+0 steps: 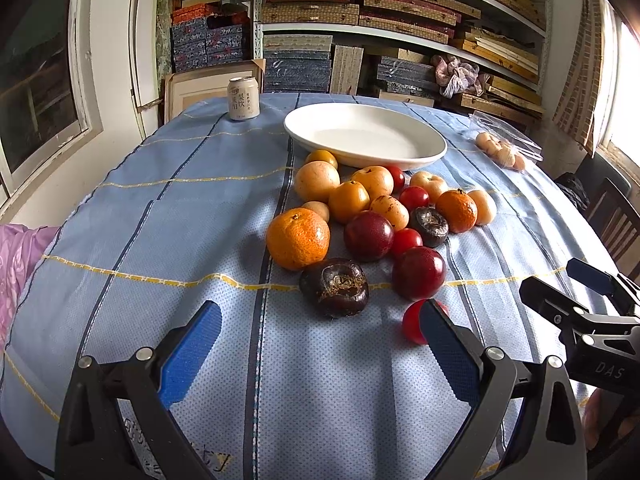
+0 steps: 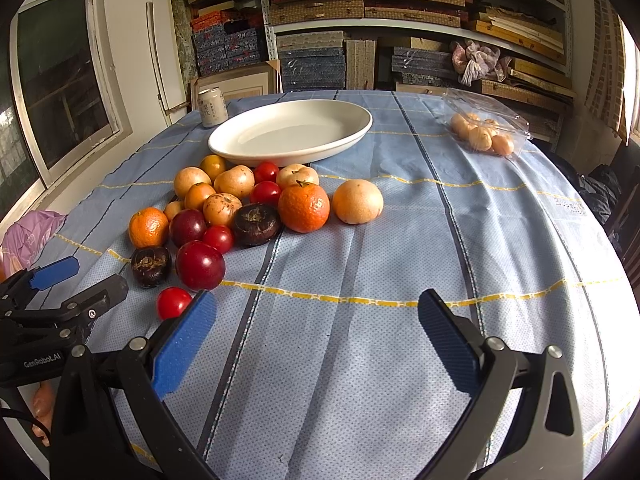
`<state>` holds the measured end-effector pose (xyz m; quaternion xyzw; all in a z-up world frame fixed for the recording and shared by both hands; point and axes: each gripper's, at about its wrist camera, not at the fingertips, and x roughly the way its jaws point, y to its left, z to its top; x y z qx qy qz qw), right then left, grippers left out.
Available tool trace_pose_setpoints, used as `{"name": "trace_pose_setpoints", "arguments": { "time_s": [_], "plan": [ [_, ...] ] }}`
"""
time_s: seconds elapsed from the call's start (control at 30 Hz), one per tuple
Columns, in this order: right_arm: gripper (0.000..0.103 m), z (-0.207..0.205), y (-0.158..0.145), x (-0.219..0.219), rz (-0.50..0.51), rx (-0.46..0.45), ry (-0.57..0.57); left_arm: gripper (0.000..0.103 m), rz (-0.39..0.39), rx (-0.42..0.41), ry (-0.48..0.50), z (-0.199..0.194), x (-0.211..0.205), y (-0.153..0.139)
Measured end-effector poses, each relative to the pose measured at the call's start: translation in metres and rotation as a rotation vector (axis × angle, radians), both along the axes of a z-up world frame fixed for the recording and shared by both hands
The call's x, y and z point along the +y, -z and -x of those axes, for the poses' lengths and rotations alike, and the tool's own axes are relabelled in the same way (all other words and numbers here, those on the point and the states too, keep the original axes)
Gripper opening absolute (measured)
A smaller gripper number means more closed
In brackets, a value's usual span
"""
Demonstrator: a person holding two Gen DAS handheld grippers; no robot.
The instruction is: Organize fruits
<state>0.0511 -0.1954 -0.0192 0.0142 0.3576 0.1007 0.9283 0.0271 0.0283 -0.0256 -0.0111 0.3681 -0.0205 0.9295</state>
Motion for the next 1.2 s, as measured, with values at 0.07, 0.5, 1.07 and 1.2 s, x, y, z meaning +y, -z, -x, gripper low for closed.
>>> {"name": "trace_pose_setpoints", "arguments": {
  "time_s": [0.07,0.5,1.07,1.2],
  "plan": [
    [0.099,0.000,0.000,0.000,-0.002,0.001,0.001,0.100,0.001,0.000,0.000,0.000,0.000,0.000],
    [0.099,0.000,0.000,-0.001,-0.002,0.002,-0.001,0.100,0.001,0.004,0.001,-0.001,0.001,0.003],
    [0.099,-0.005,0.007,-0.004,-0.007,0.021,-0.049,0.100,-0.011,0.091,0.111,-0.035,0.023,0.009],
    [0.099,-0.008,0.007,-0.009,-0.013,0.025,-0.035,0.076,-0.021,0.129,0.156,-0.053,0.012,0.019]
  ]
}}
